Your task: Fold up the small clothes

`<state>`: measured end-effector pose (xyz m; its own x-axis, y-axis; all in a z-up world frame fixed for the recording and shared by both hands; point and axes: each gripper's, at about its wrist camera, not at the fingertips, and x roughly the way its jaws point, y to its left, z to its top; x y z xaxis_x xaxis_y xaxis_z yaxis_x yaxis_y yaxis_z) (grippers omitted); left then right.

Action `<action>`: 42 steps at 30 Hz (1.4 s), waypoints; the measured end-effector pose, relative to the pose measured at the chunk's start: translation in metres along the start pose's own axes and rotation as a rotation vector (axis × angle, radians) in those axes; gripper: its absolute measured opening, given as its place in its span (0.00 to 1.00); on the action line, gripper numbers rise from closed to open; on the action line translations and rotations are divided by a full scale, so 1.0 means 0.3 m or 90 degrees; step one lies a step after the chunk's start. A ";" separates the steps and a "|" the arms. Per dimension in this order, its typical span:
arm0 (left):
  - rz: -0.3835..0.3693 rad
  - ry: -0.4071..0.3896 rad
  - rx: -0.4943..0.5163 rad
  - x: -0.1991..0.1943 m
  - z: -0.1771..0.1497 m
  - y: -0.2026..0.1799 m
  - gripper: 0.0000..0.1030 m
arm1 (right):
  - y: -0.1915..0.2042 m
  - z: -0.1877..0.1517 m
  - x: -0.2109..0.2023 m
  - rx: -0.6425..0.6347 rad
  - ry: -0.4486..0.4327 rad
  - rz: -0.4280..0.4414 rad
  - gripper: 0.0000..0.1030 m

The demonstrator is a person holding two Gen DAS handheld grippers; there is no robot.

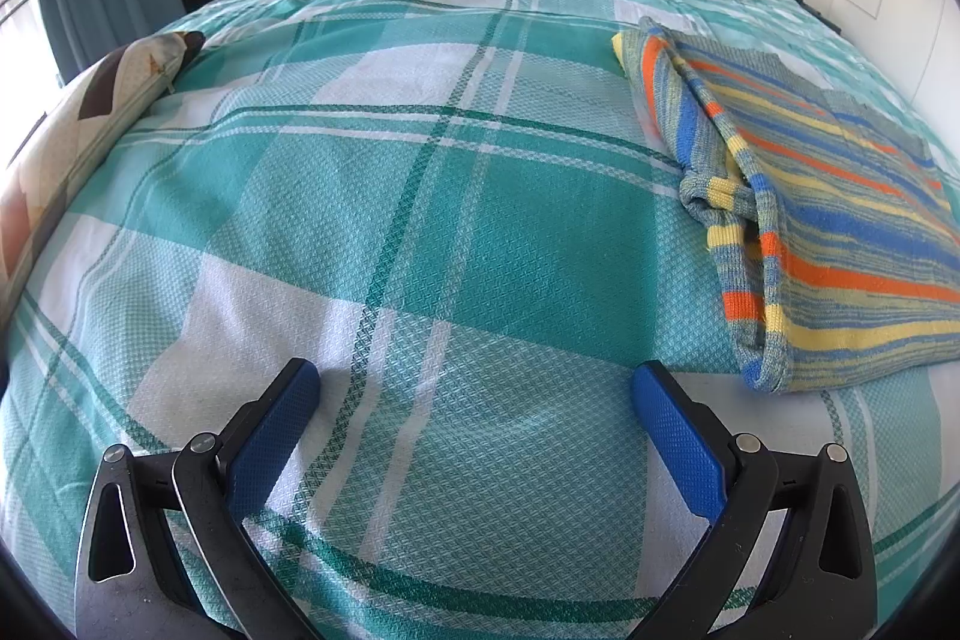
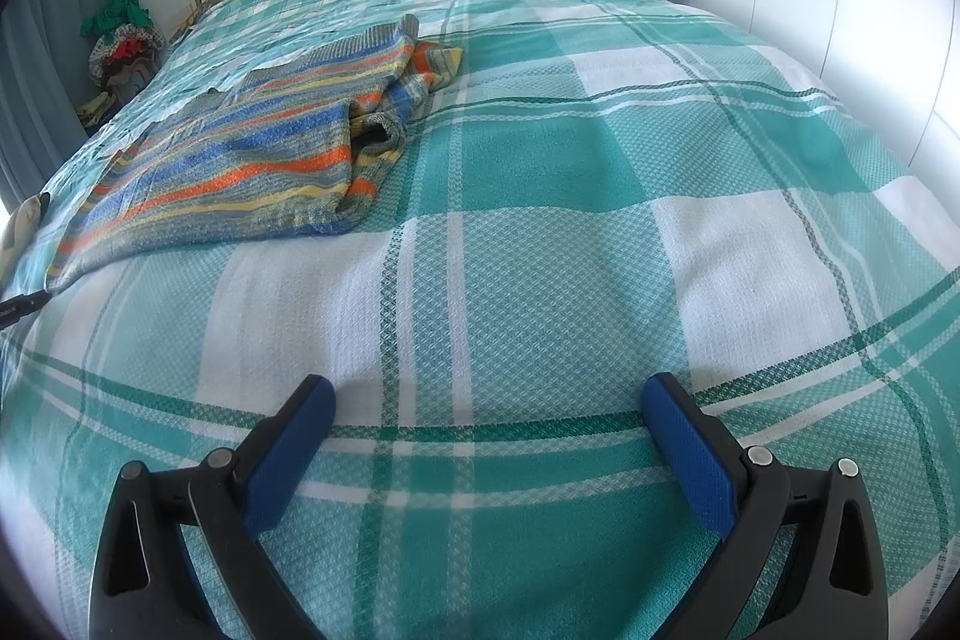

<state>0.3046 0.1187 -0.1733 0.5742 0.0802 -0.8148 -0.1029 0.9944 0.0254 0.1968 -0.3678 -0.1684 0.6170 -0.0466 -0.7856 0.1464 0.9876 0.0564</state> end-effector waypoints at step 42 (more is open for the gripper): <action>-0.222 -0.008 0.176 -0.376 0.004 -0.458 0.78 | -0.040 0.055 -0.054 0.062 0.005 0.072 0.98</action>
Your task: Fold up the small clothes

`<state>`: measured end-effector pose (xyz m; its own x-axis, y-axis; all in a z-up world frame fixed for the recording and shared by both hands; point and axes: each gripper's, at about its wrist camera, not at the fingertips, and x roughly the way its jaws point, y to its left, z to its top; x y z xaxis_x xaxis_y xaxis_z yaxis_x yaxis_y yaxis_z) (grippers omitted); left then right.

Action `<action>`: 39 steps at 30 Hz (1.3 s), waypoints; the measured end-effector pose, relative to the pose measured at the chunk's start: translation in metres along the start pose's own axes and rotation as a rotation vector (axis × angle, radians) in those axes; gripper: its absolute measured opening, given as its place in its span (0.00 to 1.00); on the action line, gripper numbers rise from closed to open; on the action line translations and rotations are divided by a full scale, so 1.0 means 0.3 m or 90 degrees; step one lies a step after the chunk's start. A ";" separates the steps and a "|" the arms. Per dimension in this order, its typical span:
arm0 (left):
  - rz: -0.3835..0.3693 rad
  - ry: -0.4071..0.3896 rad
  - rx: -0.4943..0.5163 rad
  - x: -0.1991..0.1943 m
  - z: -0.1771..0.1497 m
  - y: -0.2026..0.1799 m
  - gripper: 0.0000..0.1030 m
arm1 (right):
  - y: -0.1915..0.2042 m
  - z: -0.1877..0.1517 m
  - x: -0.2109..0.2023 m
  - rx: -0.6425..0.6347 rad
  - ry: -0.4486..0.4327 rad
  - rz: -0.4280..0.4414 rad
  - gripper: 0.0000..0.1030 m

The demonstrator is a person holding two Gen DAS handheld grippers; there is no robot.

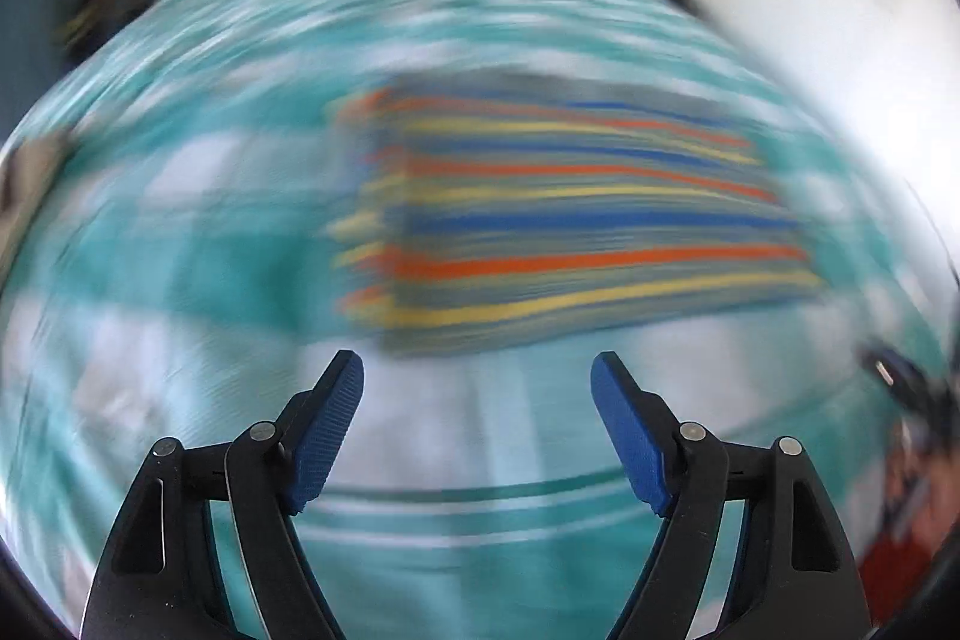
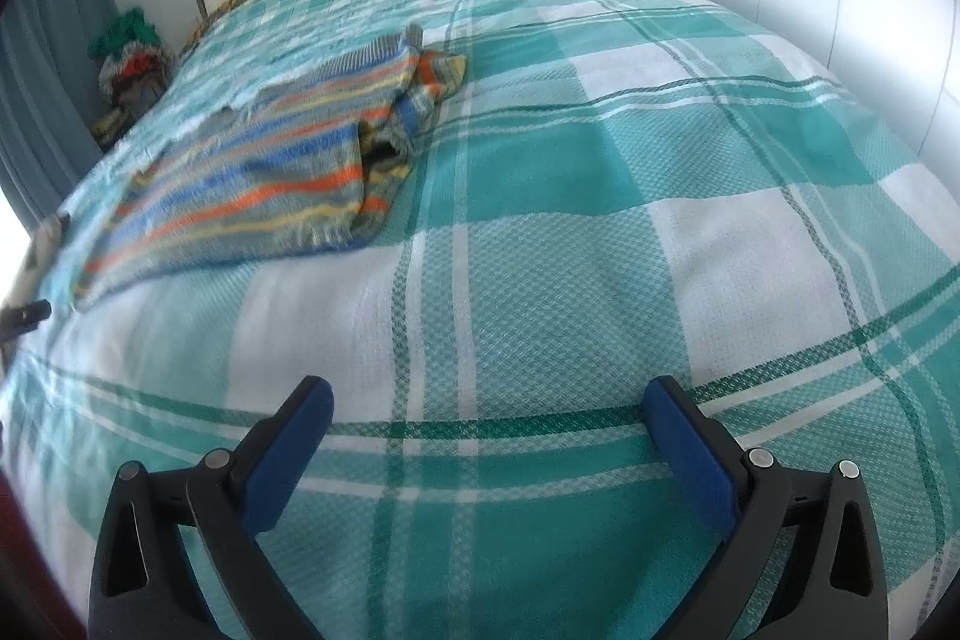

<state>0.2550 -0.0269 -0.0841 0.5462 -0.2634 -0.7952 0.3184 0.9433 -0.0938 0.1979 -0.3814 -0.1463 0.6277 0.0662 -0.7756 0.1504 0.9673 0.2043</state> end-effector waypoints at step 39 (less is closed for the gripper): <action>-0.138 -0.056 -0.146 0.117 0.156 -0.049 0.03 | 0.789 0.943 0.574 -0.069 0.182 0.302 0.09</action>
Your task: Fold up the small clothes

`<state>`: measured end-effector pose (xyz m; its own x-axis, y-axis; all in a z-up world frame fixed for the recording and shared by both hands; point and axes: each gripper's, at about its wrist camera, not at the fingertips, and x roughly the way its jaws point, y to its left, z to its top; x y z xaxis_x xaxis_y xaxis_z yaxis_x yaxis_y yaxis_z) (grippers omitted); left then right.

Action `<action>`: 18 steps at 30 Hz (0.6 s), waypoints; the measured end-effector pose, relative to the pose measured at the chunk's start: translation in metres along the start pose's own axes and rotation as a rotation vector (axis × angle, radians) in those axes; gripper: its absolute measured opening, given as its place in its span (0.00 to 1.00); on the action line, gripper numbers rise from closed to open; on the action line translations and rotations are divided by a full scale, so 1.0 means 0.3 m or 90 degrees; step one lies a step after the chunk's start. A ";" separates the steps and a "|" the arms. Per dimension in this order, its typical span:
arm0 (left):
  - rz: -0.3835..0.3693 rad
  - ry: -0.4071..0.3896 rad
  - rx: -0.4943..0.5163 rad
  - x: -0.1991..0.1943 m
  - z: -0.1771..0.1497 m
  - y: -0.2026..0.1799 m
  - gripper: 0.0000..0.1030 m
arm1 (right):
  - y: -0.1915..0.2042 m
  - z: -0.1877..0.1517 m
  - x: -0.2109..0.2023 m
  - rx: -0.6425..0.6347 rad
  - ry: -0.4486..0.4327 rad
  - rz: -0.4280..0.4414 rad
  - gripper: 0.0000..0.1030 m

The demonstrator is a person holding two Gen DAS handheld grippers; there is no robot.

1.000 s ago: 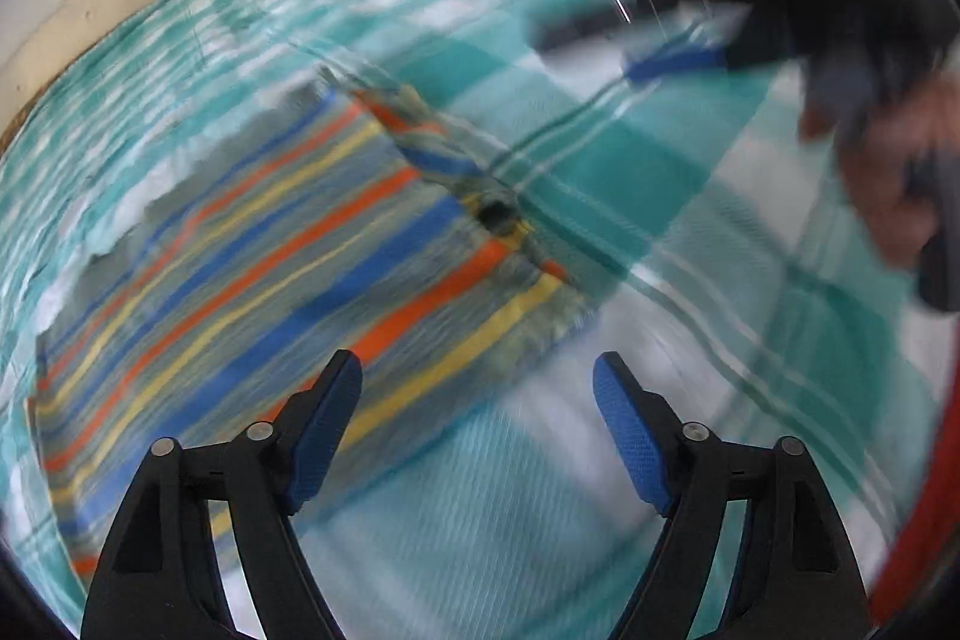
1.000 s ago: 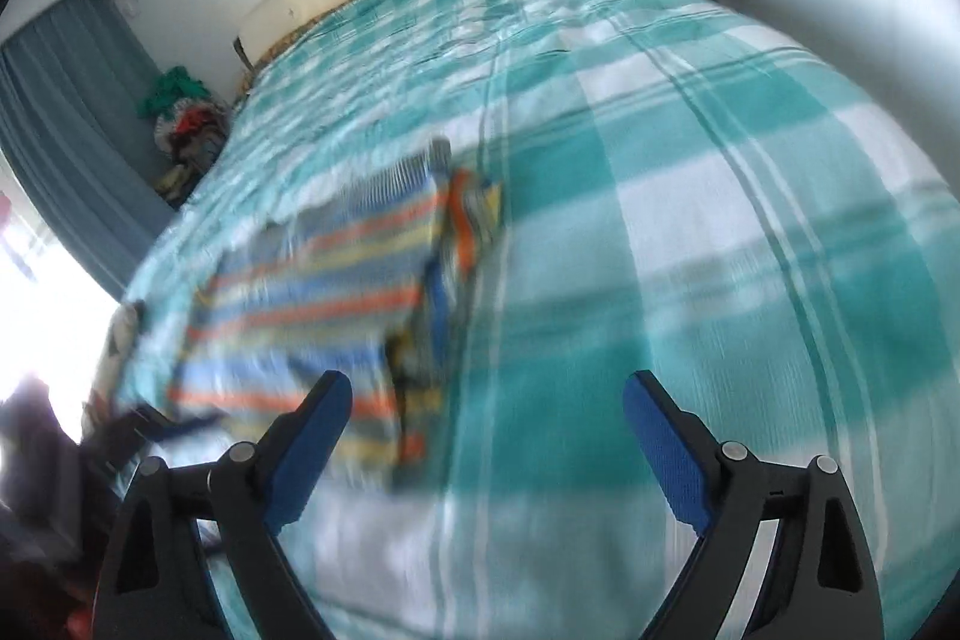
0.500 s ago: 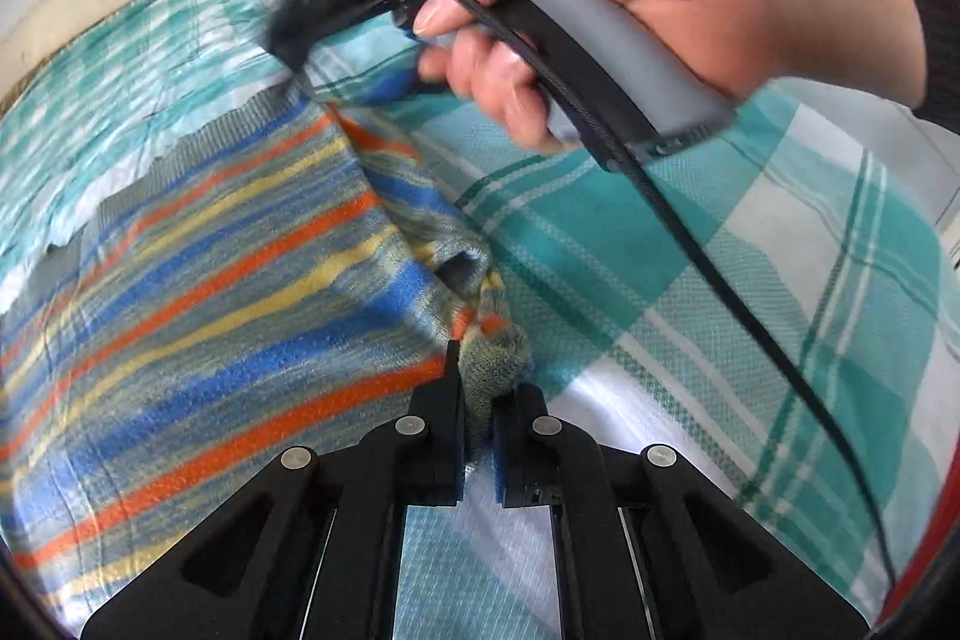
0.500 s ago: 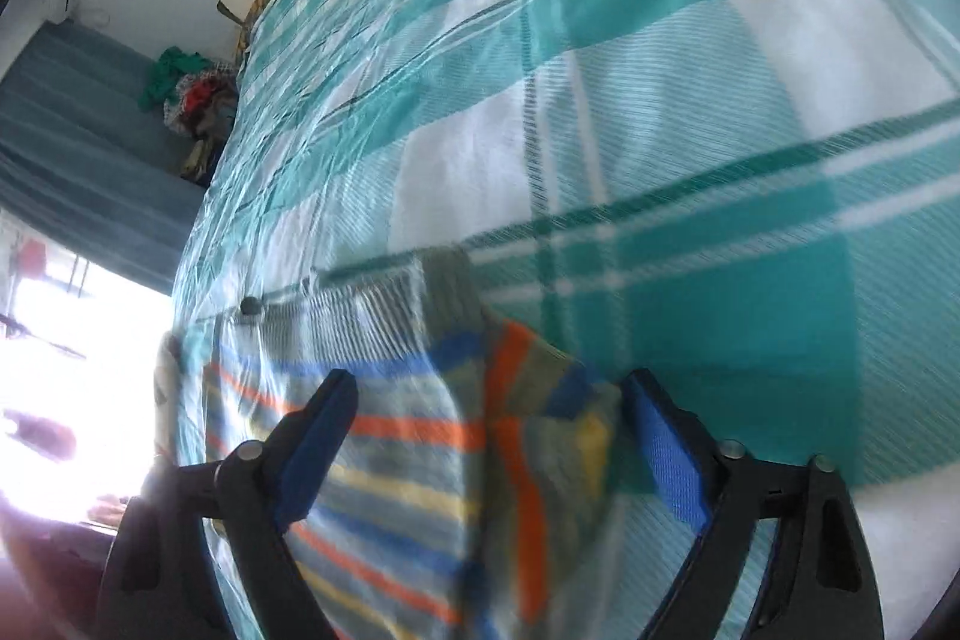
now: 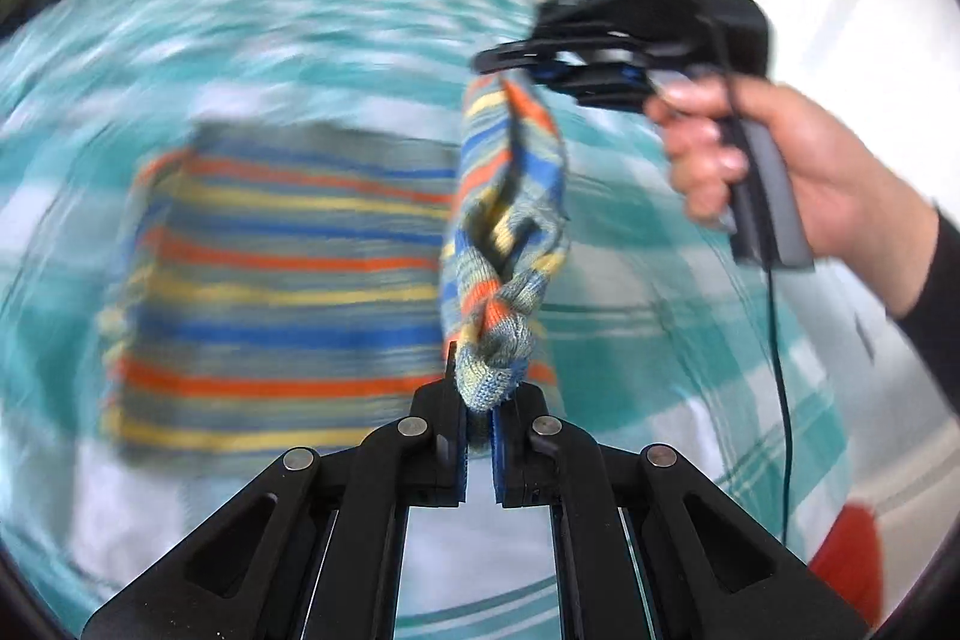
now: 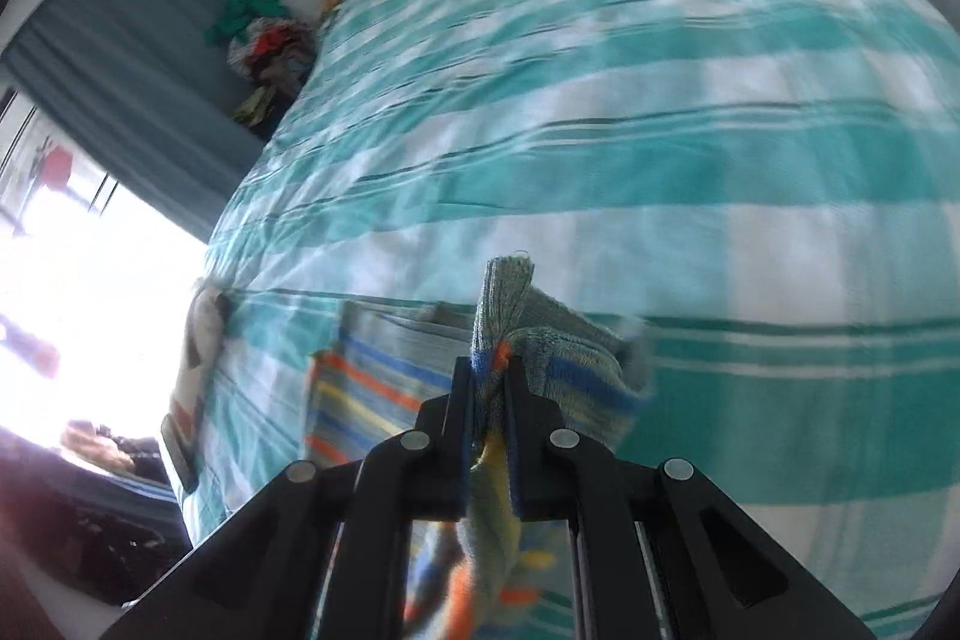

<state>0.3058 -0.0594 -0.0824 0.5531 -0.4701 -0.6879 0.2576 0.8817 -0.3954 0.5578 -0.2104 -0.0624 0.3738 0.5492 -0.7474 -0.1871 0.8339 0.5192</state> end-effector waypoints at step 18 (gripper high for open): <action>0.079 -0.011 -0.134 -0.175 -0.026 0.434 0.32 | 0.299 -0.183 0.203 -0.165 -0.021 0.027 0.35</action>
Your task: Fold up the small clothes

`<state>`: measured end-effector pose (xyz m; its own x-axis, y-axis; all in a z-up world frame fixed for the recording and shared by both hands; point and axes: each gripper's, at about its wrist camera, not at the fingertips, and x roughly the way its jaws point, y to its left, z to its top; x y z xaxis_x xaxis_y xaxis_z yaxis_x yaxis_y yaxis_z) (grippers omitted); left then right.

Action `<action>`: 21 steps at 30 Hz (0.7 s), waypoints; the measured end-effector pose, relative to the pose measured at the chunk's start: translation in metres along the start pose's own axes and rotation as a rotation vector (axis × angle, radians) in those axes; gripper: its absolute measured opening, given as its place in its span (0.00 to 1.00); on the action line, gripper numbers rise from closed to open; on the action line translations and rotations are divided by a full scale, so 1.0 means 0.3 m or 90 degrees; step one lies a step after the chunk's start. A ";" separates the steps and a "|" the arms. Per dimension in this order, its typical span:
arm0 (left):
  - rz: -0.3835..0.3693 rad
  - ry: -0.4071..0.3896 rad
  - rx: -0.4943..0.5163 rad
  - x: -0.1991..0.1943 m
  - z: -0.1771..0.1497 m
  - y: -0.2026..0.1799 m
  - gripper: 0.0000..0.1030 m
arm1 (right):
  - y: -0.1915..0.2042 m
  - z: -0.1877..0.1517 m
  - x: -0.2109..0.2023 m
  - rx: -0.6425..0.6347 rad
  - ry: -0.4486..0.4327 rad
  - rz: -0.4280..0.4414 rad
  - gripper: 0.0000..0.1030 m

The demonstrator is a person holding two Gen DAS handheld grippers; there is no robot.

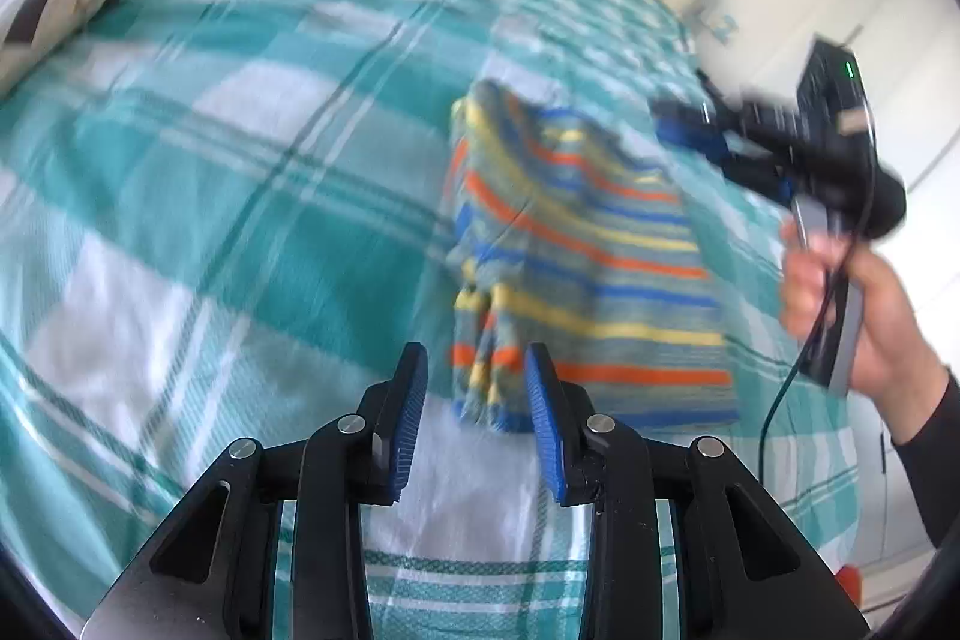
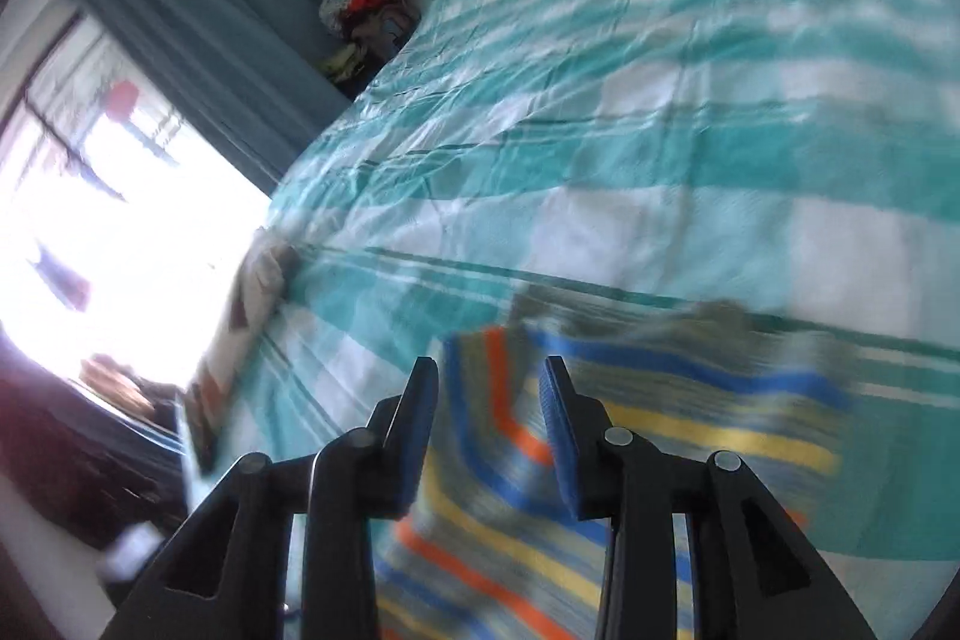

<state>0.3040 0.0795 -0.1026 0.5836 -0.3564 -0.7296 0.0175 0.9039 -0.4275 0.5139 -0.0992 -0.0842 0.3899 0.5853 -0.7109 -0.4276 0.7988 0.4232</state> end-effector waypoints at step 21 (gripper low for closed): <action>0.038 0.073 0.173 0.392 0.386 -0.063 0.45 | -0.138 -0.131 -0.012 -0.072 0.017 -0.117 0.31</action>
<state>0.4664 0.0480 -0.1186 0.4943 -0.3117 -0.8115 0.2115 0.9486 -0.2356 0.4981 -0.1398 -0.1212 0.4493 0.4258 -0.7853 -0.4407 0.8703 0.2197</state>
